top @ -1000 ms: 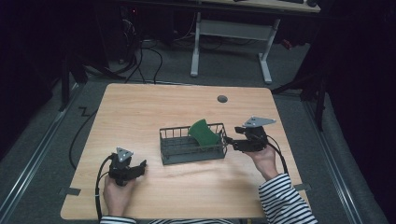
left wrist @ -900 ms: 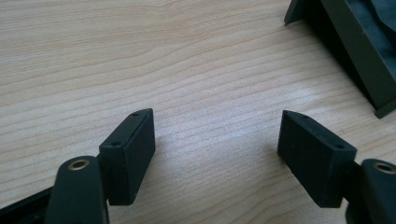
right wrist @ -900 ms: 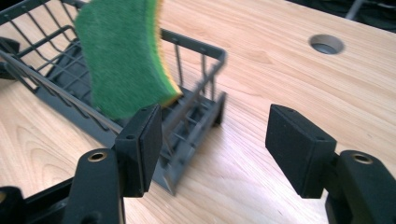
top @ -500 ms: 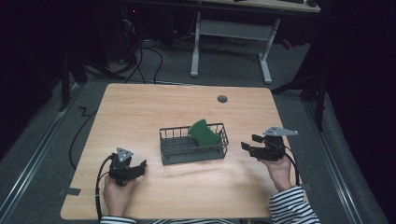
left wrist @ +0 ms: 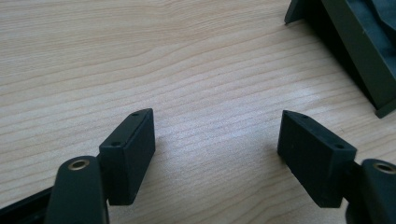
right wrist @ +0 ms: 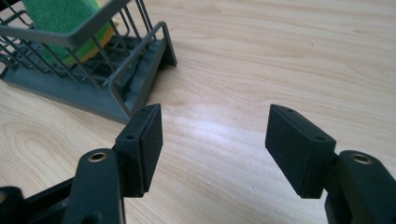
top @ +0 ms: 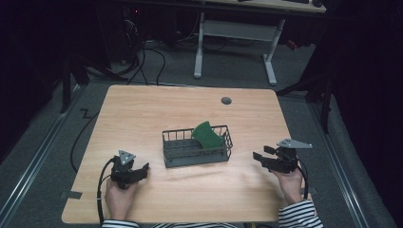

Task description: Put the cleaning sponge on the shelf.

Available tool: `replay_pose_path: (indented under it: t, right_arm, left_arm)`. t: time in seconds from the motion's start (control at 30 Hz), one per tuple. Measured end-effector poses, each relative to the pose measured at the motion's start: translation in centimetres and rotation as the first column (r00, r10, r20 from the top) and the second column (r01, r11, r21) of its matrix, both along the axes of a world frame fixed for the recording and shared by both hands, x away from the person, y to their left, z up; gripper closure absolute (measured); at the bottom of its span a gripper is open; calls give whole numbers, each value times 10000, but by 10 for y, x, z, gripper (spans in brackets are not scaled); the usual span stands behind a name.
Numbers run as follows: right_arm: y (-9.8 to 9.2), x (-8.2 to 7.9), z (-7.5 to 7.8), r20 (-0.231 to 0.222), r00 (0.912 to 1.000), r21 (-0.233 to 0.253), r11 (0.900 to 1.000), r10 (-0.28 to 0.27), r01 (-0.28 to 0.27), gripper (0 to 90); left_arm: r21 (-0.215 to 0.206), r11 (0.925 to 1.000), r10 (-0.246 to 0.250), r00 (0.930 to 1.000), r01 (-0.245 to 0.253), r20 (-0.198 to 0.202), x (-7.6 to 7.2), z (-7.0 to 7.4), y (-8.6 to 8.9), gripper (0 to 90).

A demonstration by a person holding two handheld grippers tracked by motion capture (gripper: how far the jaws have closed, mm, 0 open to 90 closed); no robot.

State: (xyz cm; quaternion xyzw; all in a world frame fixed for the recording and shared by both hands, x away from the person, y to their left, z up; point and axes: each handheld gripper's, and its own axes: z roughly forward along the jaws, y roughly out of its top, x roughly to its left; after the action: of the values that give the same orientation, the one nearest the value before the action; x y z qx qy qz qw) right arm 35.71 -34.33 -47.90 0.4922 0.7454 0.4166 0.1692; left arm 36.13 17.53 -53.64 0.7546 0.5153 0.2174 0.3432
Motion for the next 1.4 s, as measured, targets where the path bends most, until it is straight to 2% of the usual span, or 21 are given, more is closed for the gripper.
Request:
replay_pose_path:
  t: [0.37, 0.73, 1.1, 1.17, 1.3, 1.4]
  right_arm:
    - [-6, -11, -17, -240, 9993, 136, 9995, -291, 294, 371]
    - [-3, -20, -33, -130, 9984, -735, 9958, -550, 539, 366]
    - [0, -26, -44, -253, 9980, -1014, 9933, -586, 557, 363]
    - [1, -28, -47, -240, 9979, -1246, 9906, -602, 568, 358]
    - [2, -30, -49, -326, 9976, -1268, 9903, -612, 566, 353]
    - [5, -32, -51, -281, 9976, -1694, 9838, -636, 579, 343]
  left_arm:
    - [4, 10000, -3, 10000, 3, 3, 0, 0, 0, 280]
    - [9, 10000, -3, 10000, 3, 15, 0, 0, 0, 280]
    - [19, 10000, -4, 10000, 4, 14, 0, 0, 0, 280]
    - [21, 10000, -1, 10000, 1, 17, 0, 0, 0, 280]
    - [24, 10000, -1, 10000, 1, 17, 0, 0, 0, 280]
    - [33, 10000, 0, 10000, 0, 16, 0, 0, 0, 280]
